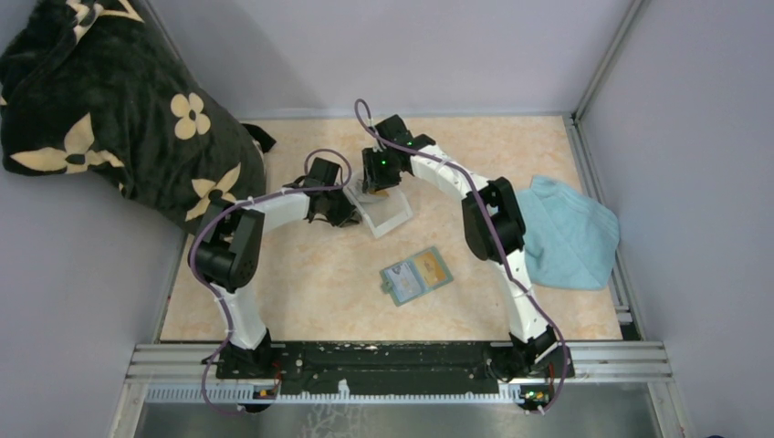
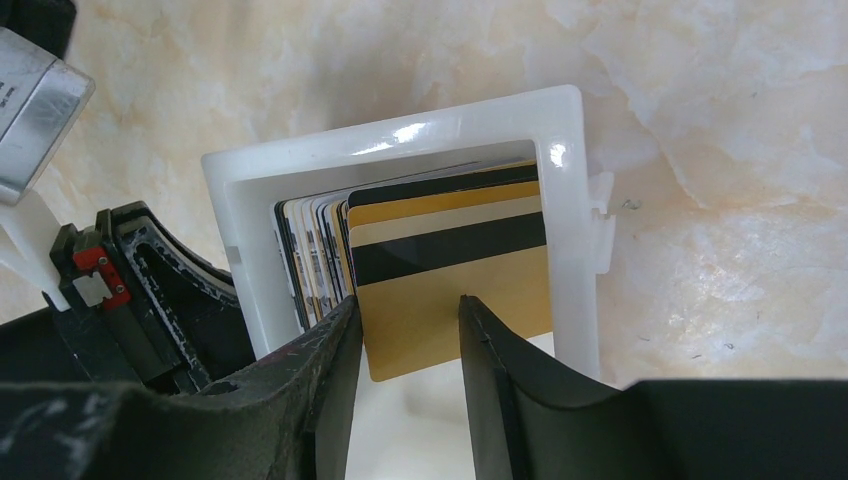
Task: Put the credit cards into the card holder
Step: Pick up the credit card from the storage box.
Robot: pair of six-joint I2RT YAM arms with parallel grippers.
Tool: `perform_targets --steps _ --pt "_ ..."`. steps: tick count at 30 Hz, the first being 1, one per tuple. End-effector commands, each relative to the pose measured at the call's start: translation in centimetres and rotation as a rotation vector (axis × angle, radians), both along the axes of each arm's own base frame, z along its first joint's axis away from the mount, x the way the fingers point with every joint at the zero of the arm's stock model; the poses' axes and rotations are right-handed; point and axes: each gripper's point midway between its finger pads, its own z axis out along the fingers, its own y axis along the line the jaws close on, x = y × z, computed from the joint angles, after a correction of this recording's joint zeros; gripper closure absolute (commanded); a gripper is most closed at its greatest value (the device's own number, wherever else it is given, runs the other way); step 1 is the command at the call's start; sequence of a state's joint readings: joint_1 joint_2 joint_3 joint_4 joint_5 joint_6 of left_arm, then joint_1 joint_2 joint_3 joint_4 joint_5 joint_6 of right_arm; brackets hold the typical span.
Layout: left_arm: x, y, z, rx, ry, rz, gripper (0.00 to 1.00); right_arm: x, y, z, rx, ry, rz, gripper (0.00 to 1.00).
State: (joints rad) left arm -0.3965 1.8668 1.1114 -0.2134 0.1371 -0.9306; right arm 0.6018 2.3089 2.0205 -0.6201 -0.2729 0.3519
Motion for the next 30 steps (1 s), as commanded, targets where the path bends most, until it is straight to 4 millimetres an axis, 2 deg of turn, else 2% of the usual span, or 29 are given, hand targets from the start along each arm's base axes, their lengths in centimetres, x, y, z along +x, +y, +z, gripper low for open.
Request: perform_targets --steps 1,12,22,30 --pt "1.9 -0.3 1.2 -0.019 -0.040 0.019 0.77 -2.6 2.4 2.6 0.048 -0.007 0.072 0.60" --pt "2.2 -0.2 1.3 -0.017 -0.039 0.029 0.76 -3.6 2.9 3.6 0.054 -0.014 0.102 0.60" --pt "3.7 0.0 2.1 -0.012 -0.056 0.046 0.76 -4.3 3.1 4.5 0.061 -0.022 0.122 0.60" --pt "4.6 0.5 2.4 0.000 -0.061 0.053 0.76 -4.6 2.9 4.3 0.053 -0.021 0.128 0.61"
